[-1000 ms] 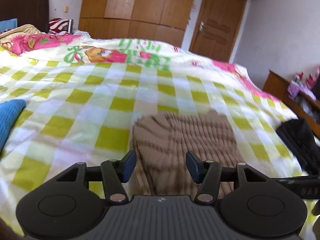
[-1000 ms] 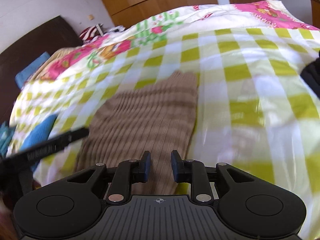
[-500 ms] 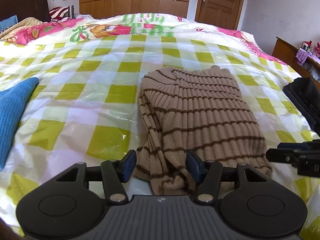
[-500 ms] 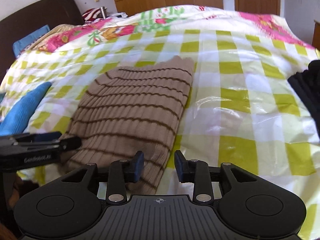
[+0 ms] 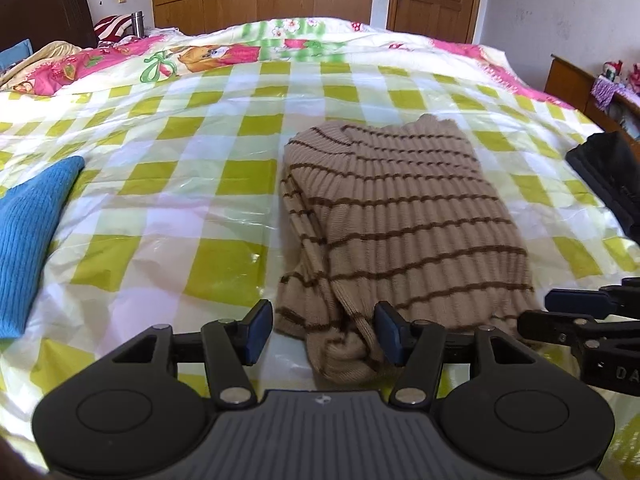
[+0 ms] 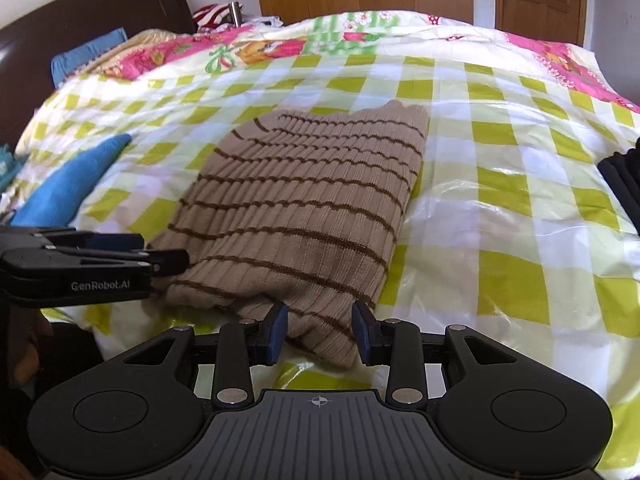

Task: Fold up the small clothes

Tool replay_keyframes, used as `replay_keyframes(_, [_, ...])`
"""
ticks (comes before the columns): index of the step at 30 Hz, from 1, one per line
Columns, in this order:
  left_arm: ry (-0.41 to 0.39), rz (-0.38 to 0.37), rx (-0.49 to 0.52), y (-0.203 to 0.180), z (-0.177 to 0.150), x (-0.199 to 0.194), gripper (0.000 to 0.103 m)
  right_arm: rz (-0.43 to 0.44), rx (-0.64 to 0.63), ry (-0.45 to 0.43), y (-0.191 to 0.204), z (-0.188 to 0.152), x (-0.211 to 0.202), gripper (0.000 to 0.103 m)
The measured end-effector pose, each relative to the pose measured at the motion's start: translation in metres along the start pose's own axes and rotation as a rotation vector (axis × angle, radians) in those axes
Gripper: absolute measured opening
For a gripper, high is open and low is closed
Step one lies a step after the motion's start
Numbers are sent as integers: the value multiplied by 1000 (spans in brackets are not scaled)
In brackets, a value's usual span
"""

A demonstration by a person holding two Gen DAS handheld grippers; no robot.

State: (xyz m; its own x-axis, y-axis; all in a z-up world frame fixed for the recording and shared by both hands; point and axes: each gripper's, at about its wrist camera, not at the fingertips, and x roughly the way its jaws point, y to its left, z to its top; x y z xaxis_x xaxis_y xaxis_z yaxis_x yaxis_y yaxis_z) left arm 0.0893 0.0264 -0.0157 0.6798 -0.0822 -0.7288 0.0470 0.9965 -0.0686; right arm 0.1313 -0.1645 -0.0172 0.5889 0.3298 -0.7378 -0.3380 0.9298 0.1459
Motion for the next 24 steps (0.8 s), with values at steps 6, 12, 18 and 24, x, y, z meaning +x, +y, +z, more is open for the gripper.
replay_keyframes(6, [-27, -34, -36, -7, -11, -17, 69, -14, 66, -37, -1, -2, -9, 34])
replay_keyframes(12, [-44, -39, -40, -10, -17, -18, 69, -52, 80, -31, -1, -5, -11, 34])
replay_keyframes(18, [-25, -39, -41, -9, -18, -13, 70, -64, 88, -25, -2, -7, -11, 34])
replay_keyframes(24, [10, -29, -31, -10, -21, -6, 70, -74, 87, -20, -2, -7, -10, 34])
